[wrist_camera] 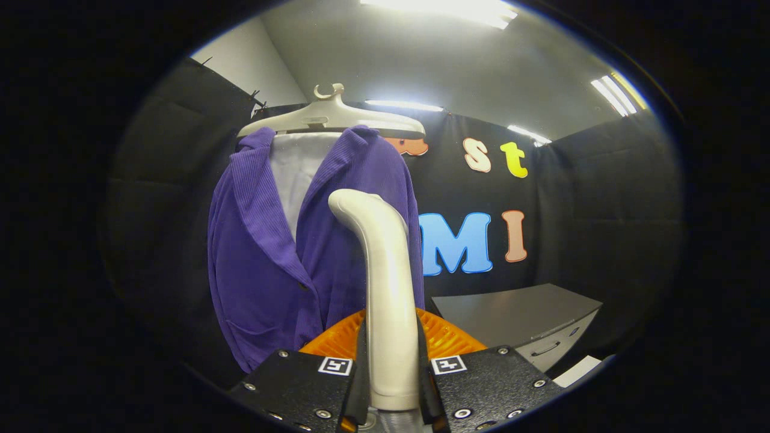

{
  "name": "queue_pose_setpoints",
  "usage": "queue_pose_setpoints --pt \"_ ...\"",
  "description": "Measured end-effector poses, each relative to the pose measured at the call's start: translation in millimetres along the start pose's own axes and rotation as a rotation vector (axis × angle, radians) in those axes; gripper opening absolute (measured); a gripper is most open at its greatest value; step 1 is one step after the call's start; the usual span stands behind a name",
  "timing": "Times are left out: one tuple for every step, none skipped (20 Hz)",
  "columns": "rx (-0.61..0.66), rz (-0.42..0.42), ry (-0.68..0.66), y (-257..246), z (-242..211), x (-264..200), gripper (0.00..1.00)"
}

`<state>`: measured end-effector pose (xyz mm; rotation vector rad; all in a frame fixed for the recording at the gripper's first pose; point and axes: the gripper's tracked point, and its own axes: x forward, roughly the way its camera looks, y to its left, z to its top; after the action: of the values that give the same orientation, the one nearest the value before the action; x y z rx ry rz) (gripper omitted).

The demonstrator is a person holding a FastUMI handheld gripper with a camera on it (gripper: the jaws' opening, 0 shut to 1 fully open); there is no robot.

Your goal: Iron the clothes twice with a garment steamer, once on the left side and once on the right side.

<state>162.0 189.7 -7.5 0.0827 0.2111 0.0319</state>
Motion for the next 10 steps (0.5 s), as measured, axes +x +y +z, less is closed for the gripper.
queue_pose_setpoints --pt "-0.006 -0.003 0.012 0 -8 -2 0.33" --pt "-0.011 -0.006 0.024 -1 -16 -3 0.33" --pt "-0.011 -0.005 0.035 0 -23 -3 0.33" --pt "-0.012 -0.005 0.044 1 -29 -4 0.33" --pt "-0.013 -0.004 0.051 1 -32 0 0.33" --pt "-0.014 -0.002 0.059 2 -36 1 0.33" --pt "-0.015 0.000 0.065 1 -41 1 0.33" --pt "-0.016 0.002 0.070 0 -45 2 0.33" --pt "-0.018 0.003 0.077 -1 -53 2 0.33" --pt "-0.025 0.002 0.080 -3 -59 -1 0.33"
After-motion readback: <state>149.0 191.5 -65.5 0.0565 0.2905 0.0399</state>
